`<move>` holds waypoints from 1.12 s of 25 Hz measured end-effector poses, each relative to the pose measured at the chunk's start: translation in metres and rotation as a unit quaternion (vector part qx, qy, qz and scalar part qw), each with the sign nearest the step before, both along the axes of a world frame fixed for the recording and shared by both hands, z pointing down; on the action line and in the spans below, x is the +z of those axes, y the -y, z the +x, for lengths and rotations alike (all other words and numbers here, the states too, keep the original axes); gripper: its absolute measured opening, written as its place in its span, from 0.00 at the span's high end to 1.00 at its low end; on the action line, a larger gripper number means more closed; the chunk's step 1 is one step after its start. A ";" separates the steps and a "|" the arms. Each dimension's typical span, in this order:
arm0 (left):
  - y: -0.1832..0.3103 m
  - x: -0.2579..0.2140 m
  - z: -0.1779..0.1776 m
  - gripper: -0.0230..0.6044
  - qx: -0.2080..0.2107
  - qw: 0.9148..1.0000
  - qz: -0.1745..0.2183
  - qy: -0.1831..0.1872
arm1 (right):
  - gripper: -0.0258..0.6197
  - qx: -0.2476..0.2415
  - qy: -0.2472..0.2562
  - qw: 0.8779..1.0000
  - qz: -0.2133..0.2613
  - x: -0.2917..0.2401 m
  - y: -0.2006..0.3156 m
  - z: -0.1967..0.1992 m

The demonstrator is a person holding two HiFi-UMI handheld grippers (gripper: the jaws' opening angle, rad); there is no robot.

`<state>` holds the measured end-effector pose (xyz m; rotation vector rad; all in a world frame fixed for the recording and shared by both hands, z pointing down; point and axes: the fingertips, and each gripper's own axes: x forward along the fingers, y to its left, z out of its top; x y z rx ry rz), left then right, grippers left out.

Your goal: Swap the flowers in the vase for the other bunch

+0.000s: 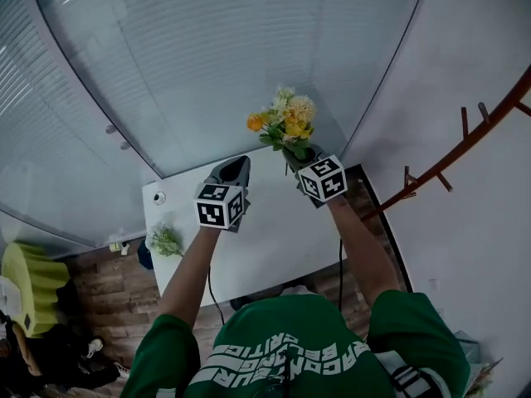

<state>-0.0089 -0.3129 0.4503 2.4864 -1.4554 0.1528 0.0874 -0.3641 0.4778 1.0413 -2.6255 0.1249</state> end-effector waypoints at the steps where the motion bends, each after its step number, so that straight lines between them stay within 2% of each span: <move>1: 0.002 0.000 0.013 0.96 0.013 1.000 0.001 0.001 | 0.88 0.013 -0.001 1.000 0.000 0.000 0.001 0.015; 7: 0.010 -0.004 0.078 0.96 0.073 0.997 0.004 0.002 | 0.88 0.072 -0.004 0.997 -0.001 0.000 -0.004 0.087; 11: 0.010 -0.001 0.101 0.96 0.093 0.996 0.002 0.004 | 0.88 0.089 -0.004 0.996 -0.009 0.007 -0.009 0.112; 19: 0.012 0.022 0.112 0.96 0.093 0.995 -0.019 0.006 | 0.88 0.085 -0.024 0.994 -0.058 0.053 -0.009 0.121; 28: 0.020 0.076 0.106 0.96 0.062 0.995 -0.076 0.006 | 0.88 0.056 -0.056 0.983 -0.165 0.158 -0.009 0.122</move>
